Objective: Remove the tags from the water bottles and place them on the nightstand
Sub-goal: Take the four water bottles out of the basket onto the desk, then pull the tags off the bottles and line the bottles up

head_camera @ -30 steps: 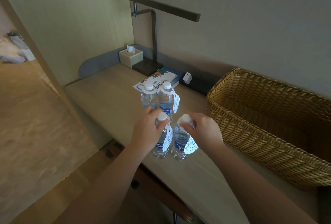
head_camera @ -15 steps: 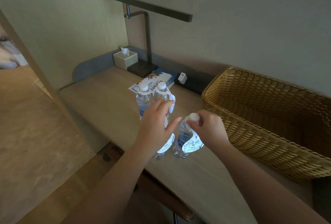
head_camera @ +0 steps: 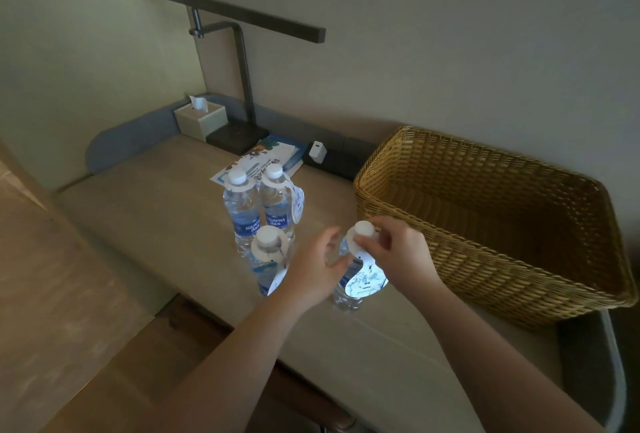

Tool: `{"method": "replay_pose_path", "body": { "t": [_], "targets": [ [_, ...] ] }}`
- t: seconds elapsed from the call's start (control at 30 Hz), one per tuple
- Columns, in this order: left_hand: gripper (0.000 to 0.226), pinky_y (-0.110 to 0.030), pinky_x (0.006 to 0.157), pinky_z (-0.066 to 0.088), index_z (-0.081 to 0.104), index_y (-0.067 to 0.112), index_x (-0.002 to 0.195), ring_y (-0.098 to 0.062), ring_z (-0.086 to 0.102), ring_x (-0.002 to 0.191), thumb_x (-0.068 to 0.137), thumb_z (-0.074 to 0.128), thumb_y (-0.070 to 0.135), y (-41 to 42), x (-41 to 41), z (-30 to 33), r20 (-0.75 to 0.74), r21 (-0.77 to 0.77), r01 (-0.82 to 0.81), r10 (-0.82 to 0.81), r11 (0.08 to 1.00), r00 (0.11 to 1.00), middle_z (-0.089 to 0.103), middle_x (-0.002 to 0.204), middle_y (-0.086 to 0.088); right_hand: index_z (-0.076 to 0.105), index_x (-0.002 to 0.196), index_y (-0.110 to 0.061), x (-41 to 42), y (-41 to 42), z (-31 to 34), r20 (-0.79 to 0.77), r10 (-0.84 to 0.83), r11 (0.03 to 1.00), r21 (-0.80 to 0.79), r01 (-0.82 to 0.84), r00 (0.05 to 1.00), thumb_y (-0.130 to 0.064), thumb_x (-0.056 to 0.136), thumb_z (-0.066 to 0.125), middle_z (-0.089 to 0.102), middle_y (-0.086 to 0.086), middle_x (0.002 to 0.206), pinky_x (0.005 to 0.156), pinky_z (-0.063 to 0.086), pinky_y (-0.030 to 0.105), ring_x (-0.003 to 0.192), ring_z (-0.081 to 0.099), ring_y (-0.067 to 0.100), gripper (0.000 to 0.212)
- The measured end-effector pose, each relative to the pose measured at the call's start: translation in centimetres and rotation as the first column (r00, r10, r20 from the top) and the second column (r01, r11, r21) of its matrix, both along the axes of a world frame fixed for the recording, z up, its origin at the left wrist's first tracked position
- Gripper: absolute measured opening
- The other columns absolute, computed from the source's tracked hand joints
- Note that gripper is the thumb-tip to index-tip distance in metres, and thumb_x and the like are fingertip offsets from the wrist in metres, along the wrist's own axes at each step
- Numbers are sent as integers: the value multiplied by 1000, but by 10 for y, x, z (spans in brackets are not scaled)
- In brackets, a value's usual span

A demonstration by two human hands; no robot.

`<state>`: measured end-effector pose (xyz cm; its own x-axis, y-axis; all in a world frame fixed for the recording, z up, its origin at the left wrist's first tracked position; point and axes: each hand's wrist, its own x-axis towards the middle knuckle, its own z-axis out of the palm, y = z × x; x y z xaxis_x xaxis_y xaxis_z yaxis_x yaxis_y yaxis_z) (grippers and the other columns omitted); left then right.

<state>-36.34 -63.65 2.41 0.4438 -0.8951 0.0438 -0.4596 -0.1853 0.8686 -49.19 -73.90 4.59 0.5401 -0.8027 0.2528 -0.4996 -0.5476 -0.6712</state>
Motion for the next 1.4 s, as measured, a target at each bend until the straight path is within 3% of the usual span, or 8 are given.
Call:
{"method": "replay_pose_path", "body": {
  "t": [0.2, 0.37, 0.5, 0.63, 0.73, 0.83, 1.07, 1.4],
  "targets": [
    [41, -16, 90, 42, 51, 24, 136, -5, 57, 115, 97, 53, 14, -9, 0, -8, -13, 16, 21, -21, 1000, 1000, 62, 127, 6, 48, 135, -22, -26, 5, -37, -79, -31, 981, 187, 46, 996, -50, 76, 71, 51, -6, 130, 96, 38, 27, 120, 46, 12, 69],
    [43, -2, 83, 38, 52, 20, 137, 2, 56, 110, 96, 53, 8, -11, 3, -13, -13, 15, 16, -15, 1000, 1000, 63, 124, 9, 65, 103, -18, -35, 8, -56, 199, -129, 771, 637, -28, 972, -30, 80, 74, 71, 4, 98, 88, 52, 38, 96, 66, 20, 27],
    [42, -1, 82, 40, 53, 23, 135, 2, 57, 114, 95, 57, 12, -8, 6, -15, -33, 17, 66, -65, 998, 997, 61, 118, 19, 66, 86, -6, -46, 8, -46, 350, -140, 691, 704, -162, 926, -16, 86, 67, 73, 13, 88, 75, 54, 36, 83, 67, 27, 10],
    [52, -26, 96, 50, 50, 28, 138, -3, 57, 117, 90, 67, 18, -9, 3, -17, -18, 2, 67, -67, 998, 998, 60, 120, 19, 66, 87, -8, -48, 10, -22, 511, -138, 639, 701, -317, 849, -19, 80, 67, 71, 14, 88, 69, 56, 32, 79, 67, 24, 13],
    [53, -16, 88, 49, 48, 54, 124, 11, 56, 110, 87, 70, 23, -9, -2, -18, -2, -5, 73, -73, 997, 997, 59, 108, 34, 65, 87, -9, -40, 12, -7, 562, -146, 660, 668, -342, 814, -18, 81, 66, 70, 13, 86, 66, 55, 32, 77, 66, 23, 11],
    [50, -7, 78, 43, 46, 64, 105, 18, 52, 104, 81, 74, 30, -10, -6, -18, -11, -7, 95, -95, 995, 995, 58, 101, 38, 64, 89, -8, -33, 14, 2, 570, -191, 697, 652, -299, 799, -12, 88, 62, 72, 12, 87, 66, 56, 34, 78, 67, 23, 5],
    [66, -18, 74, 46, 46, 34, 126, 2, 60, 97, 71, 81, 43, -25, -13, -20, -46, -2, 126, -126, 992, 991, 62, 110, 18, 67, 86, -15, -62, 28, -17, 508, -377, 718, 688, -101, 775, -17, 88, 65, 74, 10, 90, 70, 55, 39, 80, 69, 22, 4],
    [60, -16, 63, 38, 45, 32, 112, -5, 57, 89, 67, 81, 48, -28, -15, -32, 64, 18, 49, -50, 999, 997, 60, 105, 13, 66, 100, -7, -129, 65, -114, 168, -727, 483, 815, 321, 666, -14, 91, 60, 71, 16, 96, 82, 53, 49, 86, 66, 30, 13]
  ]
}}
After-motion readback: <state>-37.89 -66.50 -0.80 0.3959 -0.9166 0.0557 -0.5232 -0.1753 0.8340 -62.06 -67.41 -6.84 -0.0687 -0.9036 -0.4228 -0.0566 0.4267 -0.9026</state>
